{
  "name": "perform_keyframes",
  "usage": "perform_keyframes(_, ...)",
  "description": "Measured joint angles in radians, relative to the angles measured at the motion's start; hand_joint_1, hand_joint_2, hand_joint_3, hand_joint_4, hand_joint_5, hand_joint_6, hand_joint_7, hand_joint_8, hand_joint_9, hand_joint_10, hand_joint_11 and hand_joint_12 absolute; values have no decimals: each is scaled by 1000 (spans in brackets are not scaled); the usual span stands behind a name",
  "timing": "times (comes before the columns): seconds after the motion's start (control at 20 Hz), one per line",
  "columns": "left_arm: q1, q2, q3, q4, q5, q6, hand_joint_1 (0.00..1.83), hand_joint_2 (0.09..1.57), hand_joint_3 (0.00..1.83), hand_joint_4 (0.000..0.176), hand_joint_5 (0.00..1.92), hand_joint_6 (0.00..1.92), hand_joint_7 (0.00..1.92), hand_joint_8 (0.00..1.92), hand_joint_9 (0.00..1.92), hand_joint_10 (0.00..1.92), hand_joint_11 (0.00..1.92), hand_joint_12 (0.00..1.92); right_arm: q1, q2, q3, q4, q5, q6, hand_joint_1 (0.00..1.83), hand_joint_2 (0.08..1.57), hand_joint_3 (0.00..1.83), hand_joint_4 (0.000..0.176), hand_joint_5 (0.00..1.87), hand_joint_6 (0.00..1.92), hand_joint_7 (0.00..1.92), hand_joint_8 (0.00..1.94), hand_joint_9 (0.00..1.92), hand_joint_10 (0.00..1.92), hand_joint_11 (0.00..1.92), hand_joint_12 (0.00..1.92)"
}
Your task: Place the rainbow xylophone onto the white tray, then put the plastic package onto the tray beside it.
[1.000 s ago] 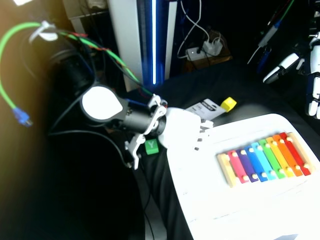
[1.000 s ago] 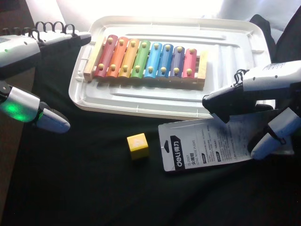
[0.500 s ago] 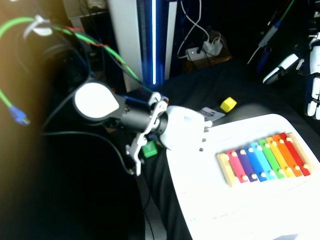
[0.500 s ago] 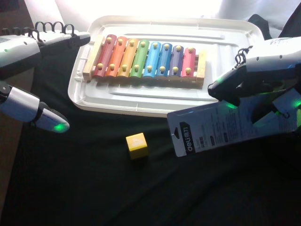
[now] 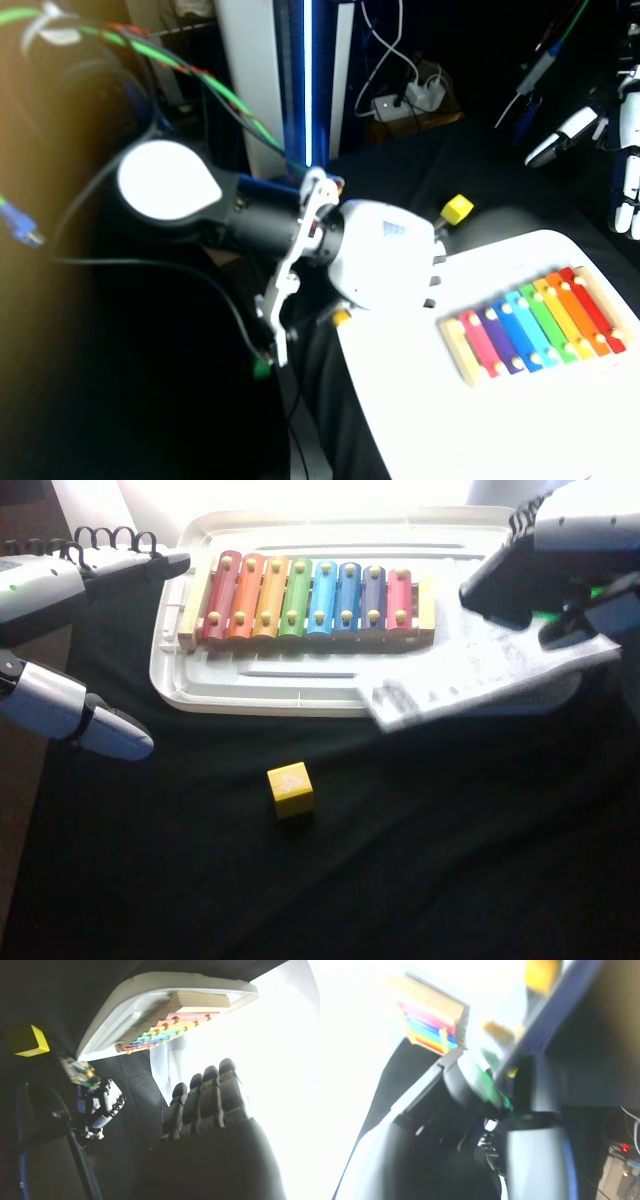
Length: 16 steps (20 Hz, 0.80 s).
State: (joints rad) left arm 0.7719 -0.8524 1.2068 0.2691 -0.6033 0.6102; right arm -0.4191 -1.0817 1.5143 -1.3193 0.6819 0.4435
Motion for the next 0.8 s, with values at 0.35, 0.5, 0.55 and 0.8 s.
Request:
perform_keyframes(0.35, 1, 0, 0, 0, 0, 0, 813, 721, 2, 60, 0, 0, 0, 0, 0, 0, 0, 0, 66, 0, 0, -1, 1, -26, 1815, 1000, 0, 18, 609, 1921, 838, 1941, 1057, 1921, 1179, 1921)
perform_keyframes(0.5, 1, 0, 0, 0, 0, 0, 815, 706, 0, 31, 0, 0, 0, 0, 0, 0, 0, 0, 70, 0, 0, -2, 1, -29, 1800, 1013, 0, 61, 620, 1921, 826, 1941, 1055, 1921, 1177, 1921)
perform_keyframes(0.55, 1, 0, 0, 0, 0, 0, 803, 709, 0, 43, 0, 0, 0, 0, 0, 0, 0, 0, 70, 0, 0, -2, 1, -29, 1797, 1013, 0, 70, 622, 1921, 839, 1941, 1101, 1921, 1235, 1921)
perform_keyframes(0.8, 5, 0, 0, 0, -5, 0, 840, 736, 9, 0, 0, 0, 0, 0, 0, 0, 0, 0, 70, 1, 0, -1, 1, -29, 1786, 989, 4, 32, 729, 1921, 948, 1941, 1133, 1921, 1201, 1921)
